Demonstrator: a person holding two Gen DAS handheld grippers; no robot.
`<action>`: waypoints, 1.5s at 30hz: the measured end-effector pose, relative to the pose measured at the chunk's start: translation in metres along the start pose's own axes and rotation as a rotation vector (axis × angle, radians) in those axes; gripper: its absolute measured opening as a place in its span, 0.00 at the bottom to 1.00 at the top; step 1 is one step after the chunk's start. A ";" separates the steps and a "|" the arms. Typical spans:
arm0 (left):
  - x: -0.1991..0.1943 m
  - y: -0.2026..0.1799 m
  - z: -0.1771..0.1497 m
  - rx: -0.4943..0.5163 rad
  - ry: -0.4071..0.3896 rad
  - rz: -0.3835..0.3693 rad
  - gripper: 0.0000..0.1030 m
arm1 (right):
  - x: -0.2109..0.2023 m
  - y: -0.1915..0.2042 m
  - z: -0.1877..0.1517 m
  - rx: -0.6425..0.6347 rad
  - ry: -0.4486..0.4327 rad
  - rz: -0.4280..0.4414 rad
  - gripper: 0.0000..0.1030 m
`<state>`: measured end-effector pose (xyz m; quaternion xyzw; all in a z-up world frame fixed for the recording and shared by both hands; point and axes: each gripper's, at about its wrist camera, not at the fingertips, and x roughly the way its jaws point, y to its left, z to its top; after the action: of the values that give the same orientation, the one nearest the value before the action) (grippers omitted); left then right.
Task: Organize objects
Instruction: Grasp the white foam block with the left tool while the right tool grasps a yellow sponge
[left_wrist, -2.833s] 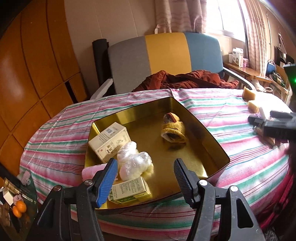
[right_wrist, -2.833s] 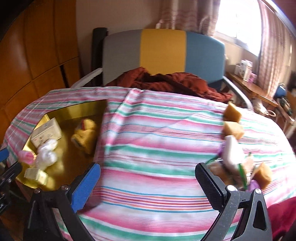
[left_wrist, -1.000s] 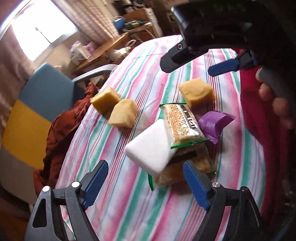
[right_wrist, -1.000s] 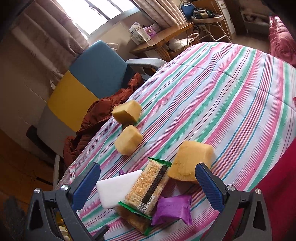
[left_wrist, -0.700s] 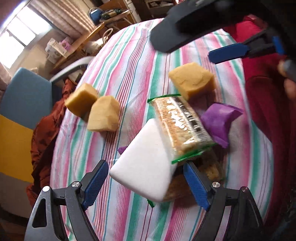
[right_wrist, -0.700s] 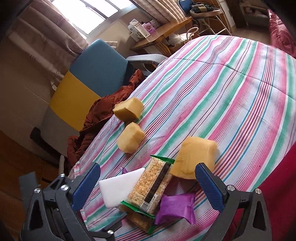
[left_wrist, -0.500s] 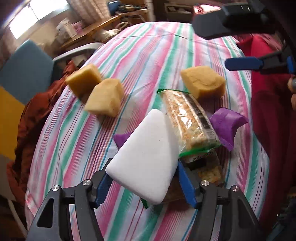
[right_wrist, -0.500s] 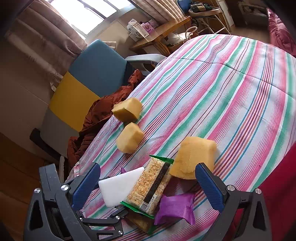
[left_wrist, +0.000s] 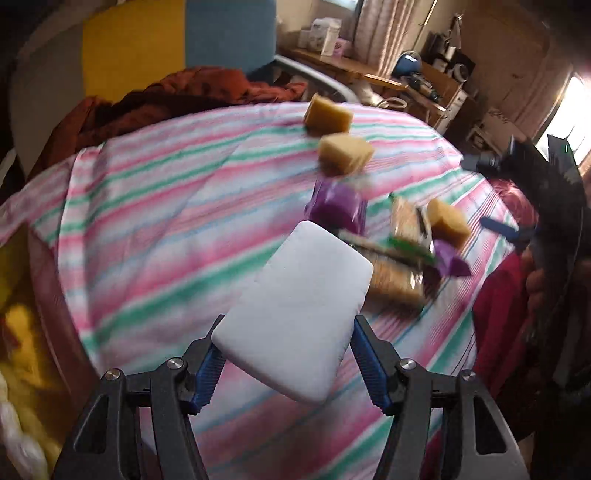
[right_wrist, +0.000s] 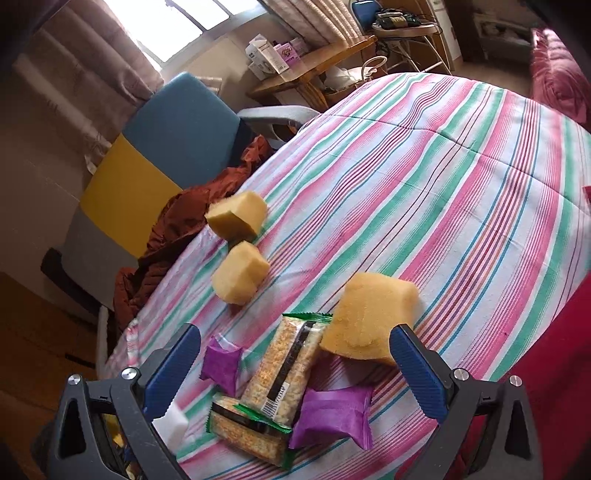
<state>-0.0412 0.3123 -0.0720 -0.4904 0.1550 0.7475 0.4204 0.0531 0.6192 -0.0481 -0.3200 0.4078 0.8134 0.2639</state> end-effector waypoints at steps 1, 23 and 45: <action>0.002 -0.003 -0.011 0.005 0.010 0.011 0.64 | 0.000 0.000 0.000 -0.001 -0.002 -0.008 1.00; 0.015 -0.017 -0.056 0.105 -0.083 0.131 0.73 | 0.025 0.026 -0.015 -0.152 0.107 -0.065 0.99; 0.011 -0.015 -0.064 0.133 -0.136 0.122 0.69 | 0.066 -0.018 0.012 -0.040 0.197 -0.373 0.58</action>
<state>0.0070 0.2855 -0.1094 -0.3994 0.2049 0.7913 0.4151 0.0188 0.6503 -0.0999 -0.4732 0.3491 0.7231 0.3625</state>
